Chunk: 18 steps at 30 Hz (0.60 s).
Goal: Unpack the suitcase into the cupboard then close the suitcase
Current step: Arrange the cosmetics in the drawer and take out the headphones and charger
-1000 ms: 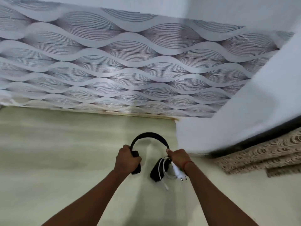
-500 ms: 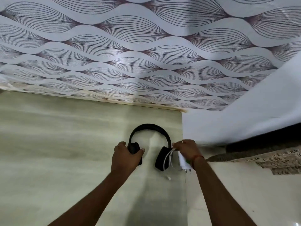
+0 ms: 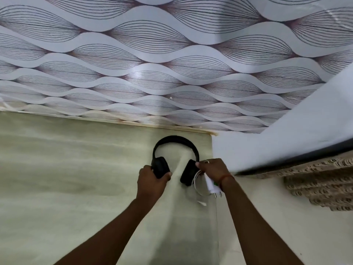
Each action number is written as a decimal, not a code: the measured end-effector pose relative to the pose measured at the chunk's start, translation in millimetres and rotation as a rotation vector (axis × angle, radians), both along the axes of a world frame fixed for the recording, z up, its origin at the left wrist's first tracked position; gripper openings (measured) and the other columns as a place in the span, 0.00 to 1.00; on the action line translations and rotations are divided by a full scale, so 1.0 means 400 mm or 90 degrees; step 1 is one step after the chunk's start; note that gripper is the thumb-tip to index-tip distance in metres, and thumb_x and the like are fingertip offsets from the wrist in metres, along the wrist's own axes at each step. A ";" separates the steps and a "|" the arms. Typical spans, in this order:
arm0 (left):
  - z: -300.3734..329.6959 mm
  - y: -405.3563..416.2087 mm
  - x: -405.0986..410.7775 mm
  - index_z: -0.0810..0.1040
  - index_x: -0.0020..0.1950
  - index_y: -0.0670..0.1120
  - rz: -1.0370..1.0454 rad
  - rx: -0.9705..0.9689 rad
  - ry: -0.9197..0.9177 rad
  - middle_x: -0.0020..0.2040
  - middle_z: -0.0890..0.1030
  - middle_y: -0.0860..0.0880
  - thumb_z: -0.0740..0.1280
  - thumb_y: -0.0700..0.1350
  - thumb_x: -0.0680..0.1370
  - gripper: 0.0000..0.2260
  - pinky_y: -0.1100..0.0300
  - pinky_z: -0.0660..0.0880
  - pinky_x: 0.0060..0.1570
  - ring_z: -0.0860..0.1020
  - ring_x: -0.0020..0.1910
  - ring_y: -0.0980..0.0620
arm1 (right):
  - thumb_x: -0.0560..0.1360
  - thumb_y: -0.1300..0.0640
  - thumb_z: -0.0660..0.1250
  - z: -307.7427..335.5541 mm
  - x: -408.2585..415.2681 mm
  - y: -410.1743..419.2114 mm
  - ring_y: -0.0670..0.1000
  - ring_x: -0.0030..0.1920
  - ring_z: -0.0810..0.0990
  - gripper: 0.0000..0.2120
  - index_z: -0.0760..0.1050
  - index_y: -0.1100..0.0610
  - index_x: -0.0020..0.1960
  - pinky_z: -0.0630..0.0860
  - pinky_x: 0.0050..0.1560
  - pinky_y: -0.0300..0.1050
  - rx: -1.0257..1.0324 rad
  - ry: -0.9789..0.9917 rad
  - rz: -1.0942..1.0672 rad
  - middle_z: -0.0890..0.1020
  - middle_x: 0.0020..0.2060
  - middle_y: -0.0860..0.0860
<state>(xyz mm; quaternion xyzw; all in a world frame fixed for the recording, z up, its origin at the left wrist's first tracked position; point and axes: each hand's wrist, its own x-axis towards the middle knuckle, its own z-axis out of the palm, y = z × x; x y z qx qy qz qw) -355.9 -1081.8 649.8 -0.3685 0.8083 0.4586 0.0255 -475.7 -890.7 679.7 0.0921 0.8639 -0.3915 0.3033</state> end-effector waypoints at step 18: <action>0.103 0.019 -0.014 0.73 0.60 0.43 0.030 -0.074 0.158 0.54 0.75 0.48 0.74 0.52 0.72 0.22 0.68 0.70 0.47 0.78 0.51 0.49 | 0.69 0.54 0.74 0.081 0.005 -0.016 0.54 0.43 0.82 0.08 0.84 0.60 0.38 0.78 0.50 0.47 -0.123 0.040 -0.143 0.85 0.38 0.53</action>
